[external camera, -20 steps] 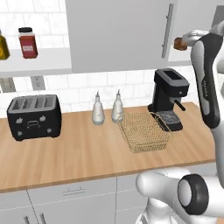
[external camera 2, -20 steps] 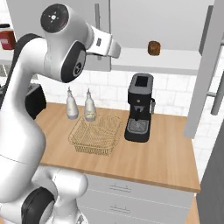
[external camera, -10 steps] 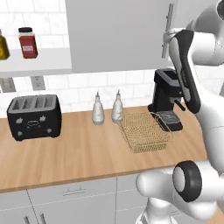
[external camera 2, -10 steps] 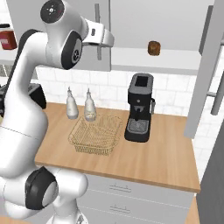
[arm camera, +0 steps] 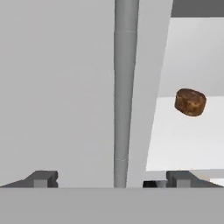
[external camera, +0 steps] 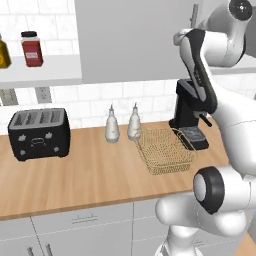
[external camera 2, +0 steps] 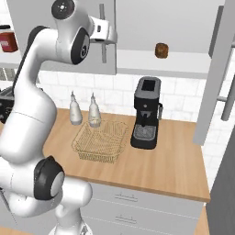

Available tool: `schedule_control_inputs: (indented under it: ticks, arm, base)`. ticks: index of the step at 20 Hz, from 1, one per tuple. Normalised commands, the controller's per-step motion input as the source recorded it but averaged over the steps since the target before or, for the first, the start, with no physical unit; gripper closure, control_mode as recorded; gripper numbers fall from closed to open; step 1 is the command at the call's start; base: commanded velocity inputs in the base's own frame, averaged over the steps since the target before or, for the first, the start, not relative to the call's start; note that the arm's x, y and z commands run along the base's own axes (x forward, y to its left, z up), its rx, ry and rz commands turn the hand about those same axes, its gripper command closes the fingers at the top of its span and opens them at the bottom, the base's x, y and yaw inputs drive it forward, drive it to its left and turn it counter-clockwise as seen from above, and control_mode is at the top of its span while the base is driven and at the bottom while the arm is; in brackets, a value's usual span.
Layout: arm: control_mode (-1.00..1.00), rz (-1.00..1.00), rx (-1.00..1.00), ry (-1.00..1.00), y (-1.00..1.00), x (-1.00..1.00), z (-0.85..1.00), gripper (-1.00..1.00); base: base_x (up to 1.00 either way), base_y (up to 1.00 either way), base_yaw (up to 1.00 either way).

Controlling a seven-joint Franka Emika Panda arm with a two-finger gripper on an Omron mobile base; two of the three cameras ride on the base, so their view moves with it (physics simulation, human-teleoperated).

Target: Open the cabinet, pick up the bread from the cabinet and place it in the basket. Then move the basket to the dining counter.

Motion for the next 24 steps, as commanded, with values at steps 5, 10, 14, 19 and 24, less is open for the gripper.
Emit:
schedule_control_inputs:
  ticks: [5, 10, 14, 19, 24]
  arm:
    - [-1.00, -0.01, -0.06, 0.02, 0.21, 0.71, 0.00, -1.00]
    - [-1.00, 0.00, 0.00, 0.01, -0.15, 0.60, 0.00, -1.00]
    - [-1.00, 0.00, 0.00, 0.00, -0.27, 0.45, 0.00, -1.00]
    - [-1.00, 0.02, 0.00, -0.01, 0.00, 0.69, -0.26, 1.00]
    - [-1.00, 0.19, 0.08, -0.07, 0.20, 1.00, -0.97, 1.00]
  base:
    - [0.00, 0.00, 0.00]
    - [0.00, 0.00, 0.00]
    - [0.00, 0.00, 0.00]
    - [0.00, 0.00, 0.00]
    - [0.00, 0.00, 0.00]
